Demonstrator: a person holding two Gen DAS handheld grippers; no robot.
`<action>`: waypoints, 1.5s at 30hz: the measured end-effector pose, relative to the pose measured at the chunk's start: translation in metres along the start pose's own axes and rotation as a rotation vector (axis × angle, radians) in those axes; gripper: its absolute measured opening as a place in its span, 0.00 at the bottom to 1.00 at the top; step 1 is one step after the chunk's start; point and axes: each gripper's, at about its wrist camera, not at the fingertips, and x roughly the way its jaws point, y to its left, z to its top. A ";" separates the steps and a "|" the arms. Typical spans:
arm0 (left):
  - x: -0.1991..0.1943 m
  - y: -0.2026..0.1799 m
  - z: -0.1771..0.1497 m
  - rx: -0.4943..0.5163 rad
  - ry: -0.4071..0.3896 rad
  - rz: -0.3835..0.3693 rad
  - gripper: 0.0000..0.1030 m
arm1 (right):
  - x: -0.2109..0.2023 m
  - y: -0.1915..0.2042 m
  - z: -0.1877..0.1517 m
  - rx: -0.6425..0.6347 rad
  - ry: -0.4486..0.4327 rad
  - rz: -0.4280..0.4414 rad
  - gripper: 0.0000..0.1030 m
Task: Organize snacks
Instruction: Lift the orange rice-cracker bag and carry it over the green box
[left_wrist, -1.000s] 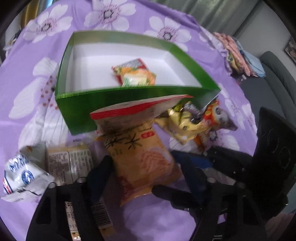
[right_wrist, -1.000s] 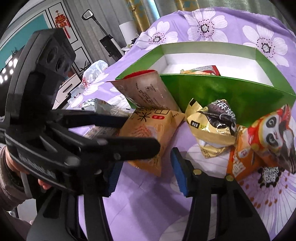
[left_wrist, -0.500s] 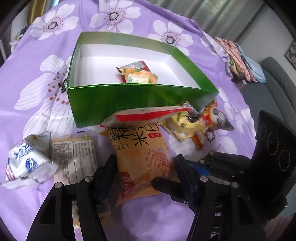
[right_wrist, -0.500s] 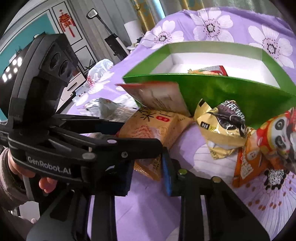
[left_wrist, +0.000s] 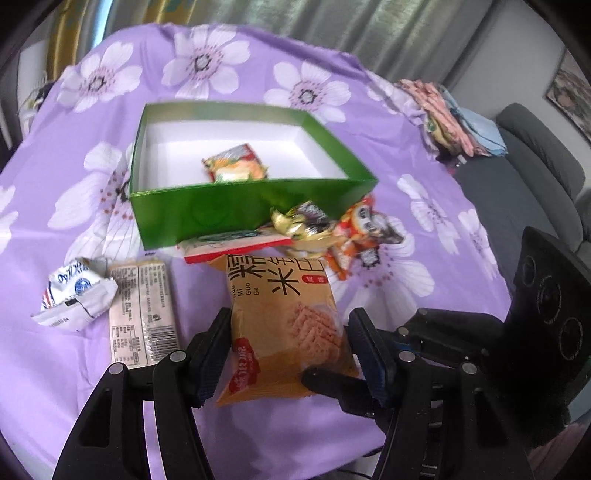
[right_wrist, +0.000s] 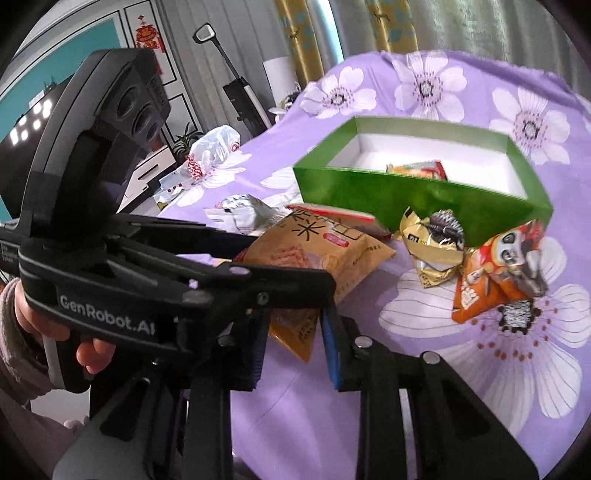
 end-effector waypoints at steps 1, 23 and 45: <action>-0.004 -0.004 0.000 0.004 -0.012 -0.002 0.62 | -0.005 0.002 -0.001 -0.001 -0.009 -0.005 0.27; -0.016 -0.032 0.028 0.087 -0.088 -0.001 0.62 | -0.036 -0.009 0.015 0.006 -0.151 -0.051 0.27; 0.031 0.021 0.116 0.037 -0.101 0.024 0.62 | 0.029 -0.066 0.086 0.004 -0.167 -0.076 0.27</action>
